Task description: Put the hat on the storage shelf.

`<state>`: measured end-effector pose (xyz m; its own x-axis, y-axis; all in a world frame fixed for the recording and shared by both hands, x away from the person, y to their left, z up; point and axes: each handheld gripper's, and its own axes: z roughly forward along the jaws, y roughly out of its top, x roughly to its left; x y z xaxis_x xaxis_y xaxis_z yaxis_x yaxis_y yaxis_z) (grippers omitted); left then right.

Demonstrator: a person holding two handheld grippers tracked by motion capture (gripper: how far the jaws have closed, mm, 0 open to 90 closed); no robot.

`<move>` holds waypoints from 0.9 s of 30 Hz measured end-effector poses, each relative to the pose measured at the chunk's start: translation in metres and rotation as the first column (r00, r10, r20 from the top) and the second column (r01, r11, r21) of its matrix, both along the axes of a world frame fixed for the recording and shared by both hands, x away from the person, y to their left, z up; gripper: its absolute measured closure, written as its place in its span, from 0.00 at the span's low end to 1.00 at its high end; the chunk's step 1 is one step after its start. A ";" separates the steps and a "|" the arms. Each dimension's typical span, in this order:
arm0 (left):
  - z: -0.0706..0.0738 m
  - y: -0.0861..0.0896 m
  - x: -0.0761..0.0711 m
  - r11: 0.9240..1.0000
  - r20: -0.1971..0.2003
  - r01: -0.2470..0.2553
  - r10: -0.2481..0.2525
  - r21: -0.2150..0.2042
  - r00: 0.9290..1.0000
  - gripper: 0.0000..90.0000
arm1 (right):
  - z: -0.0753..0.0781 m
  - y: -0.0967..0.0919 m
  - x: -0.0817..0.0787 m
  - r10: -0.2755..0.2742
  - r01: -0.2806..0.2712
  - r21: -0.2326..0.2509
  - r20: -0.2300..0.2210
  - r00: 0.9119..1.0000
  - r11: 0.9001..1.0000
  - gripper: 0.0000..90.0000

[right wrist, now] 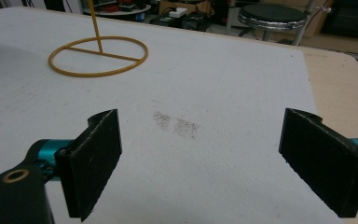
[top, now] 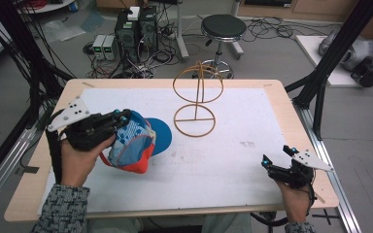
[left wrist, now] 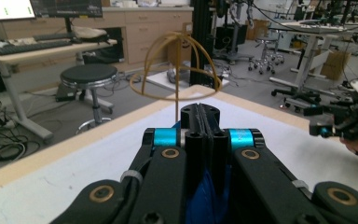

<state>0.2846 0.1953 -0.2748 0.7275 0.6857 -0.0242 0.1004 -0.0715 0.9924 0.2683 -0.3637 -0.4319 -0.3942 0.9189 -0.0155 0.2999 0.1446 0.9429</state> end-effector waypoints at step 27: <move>0.094 -0.016 0.032 0.999 0.176 -0.030 0.034 -0.025 0.984 0.99 | -0.001 -0.007 -0.004 -0.012 0.012 0.019 -0.005 1.000 1.000 0.13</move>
